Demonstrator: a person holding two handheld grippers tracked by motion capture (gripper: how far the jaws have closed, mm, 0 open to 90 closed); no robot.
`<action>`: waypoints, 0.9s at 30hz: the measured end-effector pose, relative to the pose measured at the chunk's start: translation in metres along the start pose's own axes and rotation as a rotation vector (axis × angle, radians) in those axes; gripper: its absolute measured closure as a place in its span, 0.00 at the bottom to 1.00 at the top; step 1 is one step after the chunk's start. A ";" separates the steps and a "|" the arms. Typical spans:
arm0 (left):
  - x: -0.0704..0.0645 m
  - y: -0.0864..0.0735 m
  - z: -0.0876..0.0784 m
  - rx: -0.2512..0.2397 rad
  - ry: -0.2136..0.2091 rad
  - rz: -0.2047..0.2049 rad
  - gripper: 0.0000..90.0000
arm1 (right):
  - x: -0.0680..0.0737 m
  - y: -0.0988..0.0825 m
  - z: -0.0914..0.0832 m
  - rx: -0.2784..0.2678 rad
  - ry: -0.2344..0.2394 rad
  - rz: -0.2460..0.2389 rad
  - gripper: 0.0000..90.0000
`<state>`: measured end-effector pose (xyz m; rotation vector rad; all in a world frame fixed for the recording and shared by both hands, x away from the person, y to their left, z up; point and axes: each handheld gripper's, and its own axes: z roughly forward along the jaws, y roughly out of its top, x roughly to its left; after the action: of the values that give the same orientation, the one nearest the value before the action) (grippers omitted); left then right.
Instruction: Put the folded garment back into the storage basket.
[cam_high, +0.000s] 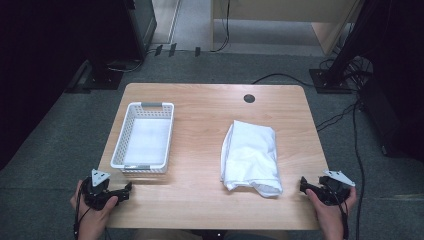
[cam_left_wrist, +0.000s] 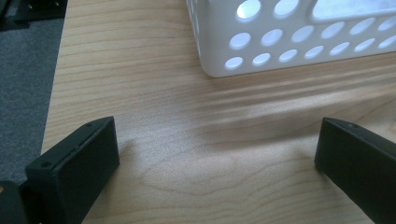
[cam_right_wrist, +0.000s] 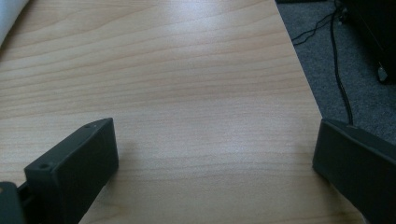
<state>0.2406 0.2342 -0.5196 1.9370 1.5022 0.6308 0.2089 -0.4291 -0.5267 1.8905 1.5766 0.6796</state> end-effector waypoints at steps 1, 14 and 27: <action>0.000 0.000 0.000 -0.001 -0.001 0.000 0.00 | 0.000 0.000 0.000 -0.001 0.001 -0.001 0.00; -0.001 -0.001 -0.001 0.000 -0.007 0.005 0.00 | -0.003 0.007 -0.020 -0.058 0.013 0.044 0.03; -0.003 -0.001 -0.001 0.000 0.005 -0.006 0.00 | 0.016 0.025 -0.027 -0.035 0.050 -0.010 0.02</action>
<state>0.2385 0.2320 -0.5198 1.9315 1.5102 0.6342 0.2097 -0.4134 -0.4898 1.8518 1.5942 0.7510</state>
